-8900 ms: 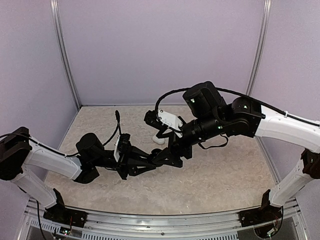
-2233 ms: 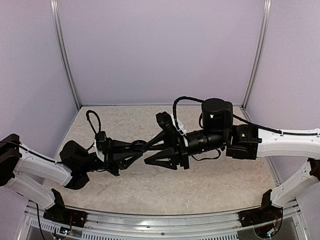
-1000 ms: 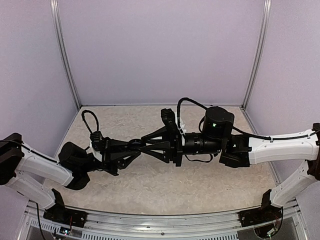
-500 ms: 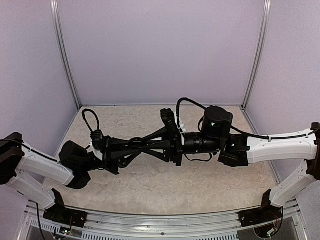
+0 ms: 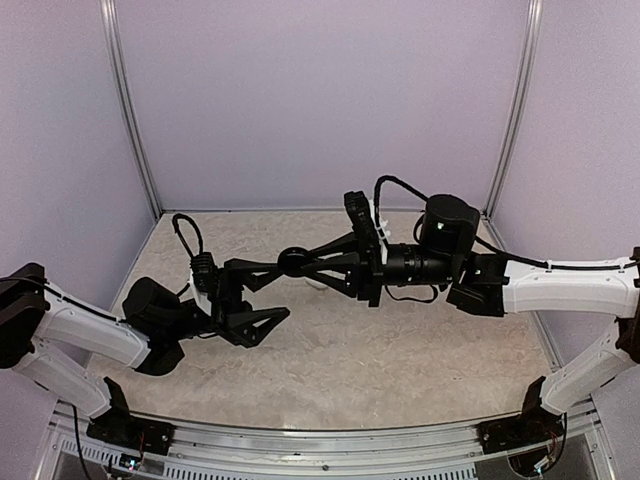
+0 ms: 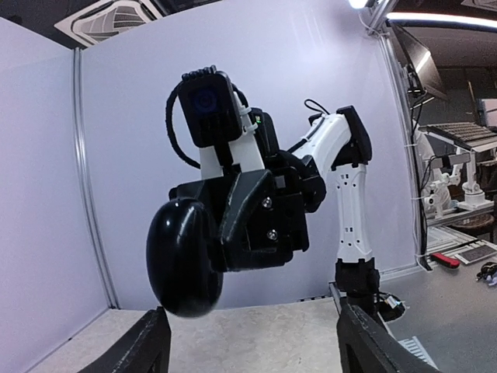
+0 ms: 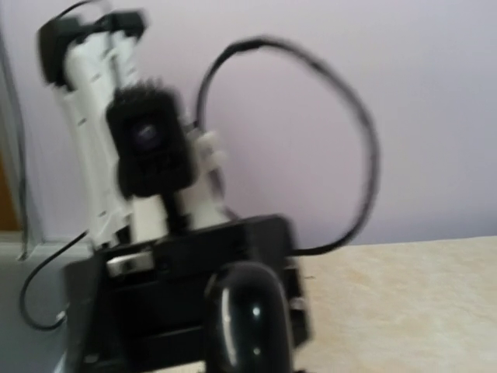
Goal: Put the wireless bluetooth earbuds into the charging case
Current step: Pass from the left arm to the right, then place the charging case with the earbuds in the charging case.
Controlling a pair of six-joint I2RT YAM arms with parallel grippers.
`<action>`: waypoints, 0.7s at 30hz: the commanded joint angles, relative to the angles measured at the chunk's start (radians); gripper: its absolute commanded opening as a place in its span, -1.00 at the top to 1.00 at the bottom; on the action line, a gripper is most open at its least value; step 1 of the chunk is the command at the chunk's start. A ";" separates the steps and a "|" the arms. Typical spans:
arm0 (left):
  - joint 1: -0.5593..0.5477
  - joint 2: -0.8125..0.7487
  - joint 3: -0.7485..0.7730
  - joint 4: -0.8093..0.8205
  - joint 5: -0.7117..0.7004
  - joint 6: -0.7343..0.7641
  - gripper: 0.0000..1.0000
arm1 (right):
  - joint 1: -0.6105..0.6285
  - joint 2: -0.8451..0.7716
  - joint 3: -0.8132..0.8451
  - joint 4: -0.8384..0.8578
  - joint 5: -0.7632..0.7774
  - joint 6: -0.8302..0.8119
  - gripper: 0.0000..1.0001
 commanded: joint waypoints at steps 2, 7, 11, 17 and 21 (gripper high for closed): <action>0.016 -0.025 -0.024 -0.001 -0.097 0.004 -0.81 | -0.126 -0.082 0.023 -0.096 -0.019 0.091 0.70; 0.041 -0.077 -0.049 -0.069 -0.261 -0.034 -0.98 | -0.254 -0.062 0.070 -0.297 -0.031 0.131 0.70; 0.076 -0.137 0.049 -0.389 -0.407 -0.105 -0.98 | -0.348 -0.008 0.115 -0.445 -0.041 0.127 0.70; 0.128 -0.172 0.118 -0.607 -0.547 -0.221 -0.98 | -0.464 0.175 0.129 -0.539 -0.118 0.135 0.69; 0.160 -0.193 0.116 -0.635 -0.557 -0.260 -0.98 | -0.488 0.301 0.154 -0.535 -0.097 0.114 0.67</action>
